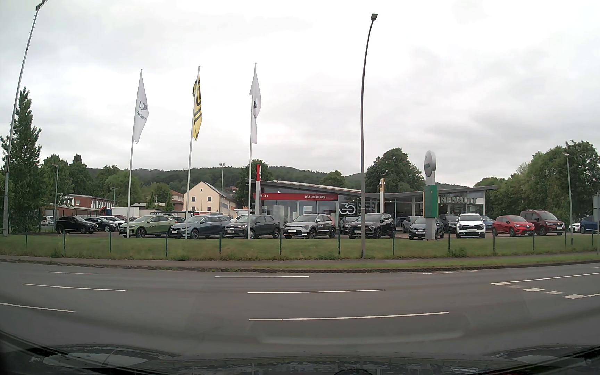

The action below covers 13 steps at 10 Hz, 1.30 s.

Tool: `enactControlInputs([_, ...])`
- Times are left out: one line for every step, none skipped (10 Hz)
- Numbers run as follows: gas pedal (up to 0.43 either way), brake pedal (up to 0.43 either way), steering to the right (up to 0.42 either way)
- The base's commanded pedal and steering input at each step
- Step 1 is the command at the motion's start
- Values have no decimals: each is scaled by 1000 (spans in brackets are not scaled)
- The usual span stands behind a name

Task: Follow the waypoints while adhering to traffic rules and regulations

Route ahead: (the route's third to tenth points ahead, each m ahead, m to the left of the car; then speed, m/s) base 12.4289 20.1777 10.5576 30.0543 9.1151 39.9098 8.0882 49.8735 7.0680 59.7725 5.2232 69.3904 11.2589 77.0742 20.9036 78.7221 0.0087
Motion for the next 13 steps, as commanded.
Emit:
enactControlInputs([0, 256, -205])
enactControlInputs([0, 256, -205])
enactControlInputs([0, 256, -205])
enactControlInputs([0, 256, -206])
enactControlInputs([0, 256, -205])
enactControlInputs([0, 256, -205])
enactControlInputs([0, 256, -205])
enactControlInputs([0, 256, -205])
enactControlInputs([0, 256, -205])
enactControlInputs([0, 256, -205])
enactControlInputs([0, 256, -205])
enactControlInputs([0, 256, -205])
enactControlInputs([0, 256, -205])
